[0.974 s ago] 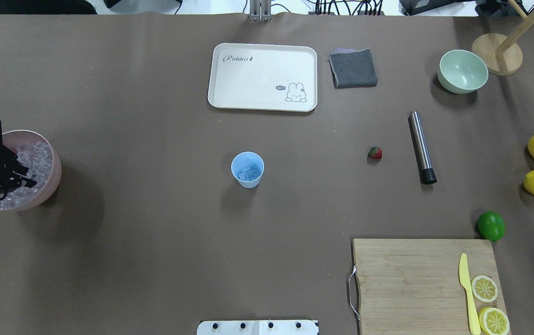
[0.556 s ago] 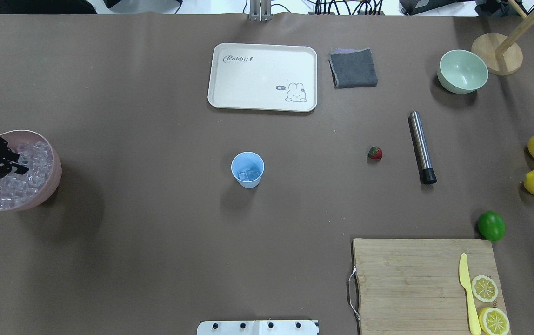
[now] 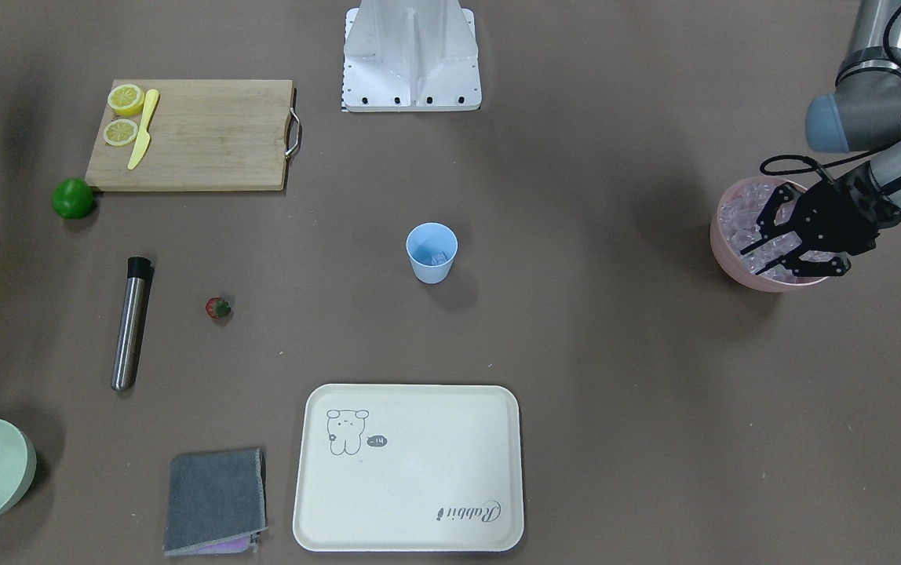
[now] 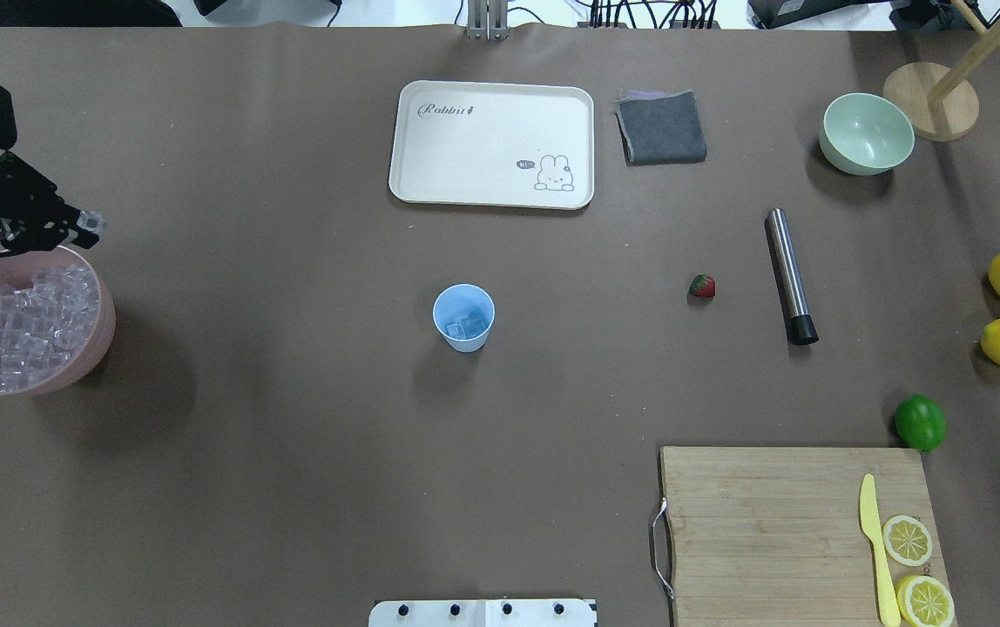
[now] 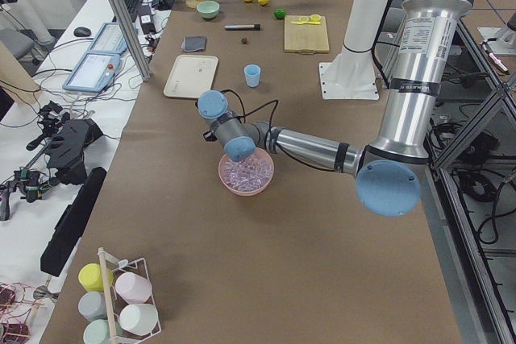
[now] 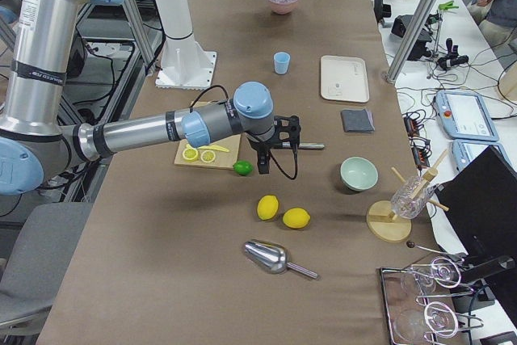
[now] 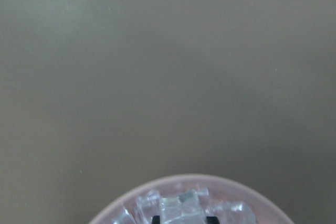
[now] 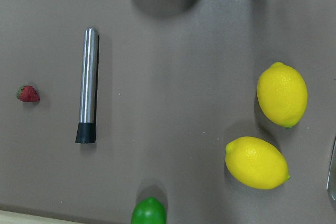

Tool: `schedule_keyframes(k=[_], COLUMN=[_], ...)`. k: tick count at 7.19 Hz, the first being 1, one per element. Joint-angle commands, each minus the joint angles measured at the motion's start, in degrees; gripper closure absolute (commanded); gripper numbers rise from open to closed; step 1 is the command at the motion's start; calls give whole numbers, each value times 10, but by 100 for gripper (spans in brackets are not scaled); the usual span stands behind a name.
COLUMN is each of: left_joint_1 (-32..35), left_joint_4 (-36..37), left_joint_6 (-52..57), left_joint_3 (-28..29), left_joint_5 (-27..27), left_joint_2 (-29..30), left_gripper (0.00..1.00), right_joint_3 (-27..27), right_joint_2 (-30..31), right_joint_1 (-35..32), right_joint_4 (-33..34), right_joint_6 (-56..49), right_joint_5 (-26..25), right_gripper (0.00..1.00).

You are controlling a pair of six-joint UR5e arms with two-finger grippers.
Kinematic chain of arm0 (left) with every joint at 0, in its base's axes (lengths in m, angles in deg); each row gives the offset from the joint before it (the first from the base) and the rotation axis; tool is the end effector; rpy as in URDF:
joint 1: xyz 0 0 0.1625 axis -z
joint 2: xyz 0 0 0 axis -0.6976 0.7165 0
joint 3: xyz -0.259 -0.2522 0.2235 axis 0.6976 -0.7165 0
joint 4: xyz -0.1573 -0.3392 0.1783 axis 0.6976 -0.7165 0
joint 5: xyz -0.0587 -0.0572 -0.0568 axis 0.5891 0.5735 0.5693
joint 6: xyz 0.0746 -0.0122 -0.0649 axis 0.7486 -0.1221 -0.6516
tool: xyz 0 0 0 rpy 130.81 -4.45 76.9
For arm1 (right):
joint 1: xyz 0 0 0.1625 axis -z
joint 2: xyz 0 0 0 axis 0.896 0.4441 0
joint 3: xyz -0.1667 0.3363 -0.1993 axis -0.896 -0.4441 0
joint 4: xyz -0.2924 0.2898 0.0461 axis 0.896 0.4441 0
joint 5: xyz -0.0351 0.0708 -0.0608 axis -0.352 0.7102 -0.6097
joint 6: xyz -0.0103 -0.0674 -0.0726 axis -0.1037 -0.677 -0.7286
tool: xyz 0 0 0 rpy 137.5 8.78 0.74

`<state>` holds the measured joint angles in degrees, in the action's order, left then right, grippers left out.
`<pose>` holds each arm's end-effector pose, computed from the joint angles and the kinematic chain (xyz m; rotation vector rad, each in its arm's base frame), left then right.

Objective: Mash ice and strawberries in cup
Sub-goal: 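Carry the ice cube with the left gripper over the light-blue cup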

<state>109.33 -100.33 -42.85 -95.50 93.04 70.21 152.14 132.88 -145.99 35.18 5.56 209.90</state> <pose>0.1964 -0.5448 0.4492 0.6685 1.0628 0.8768 0.0016 -0.3920 0.5070 0.1232 -0.9707 0.0197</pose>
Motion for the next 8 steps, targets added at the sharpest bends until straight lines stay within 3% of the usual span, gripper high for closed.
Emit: schedule_keyframes(k=[1, 3, 4, 6, 8], left_joint_1=[-20, -72, -102, -200, -253], left_joint_4=[6, 5, 4, 4, 4], left_joint_6=[-148, -289, -323, -422, -427], left_joint_3=[-4, -30, -36, -45, -41], left_joint_5=[2, -14, -50, -179, -263], left_joint_2=[94, 154, 166, 211, 221], left_gripper=[100, 100, 100, 100, 100], right_joint_3=[0, 3, 2, -1, -3], right_joint_2=[-1, -1, -1, -2, -1], right_joint_1=[1, 0, 0, 0, 0], right_joint_4=[0, 0, 0, -9, -16], right_joint_6=[0, -1, -2, -3, 3], right_joint_5=[1, 1, 1, 7, 8], right_gripper=[0, 0, 0, 0, 0])
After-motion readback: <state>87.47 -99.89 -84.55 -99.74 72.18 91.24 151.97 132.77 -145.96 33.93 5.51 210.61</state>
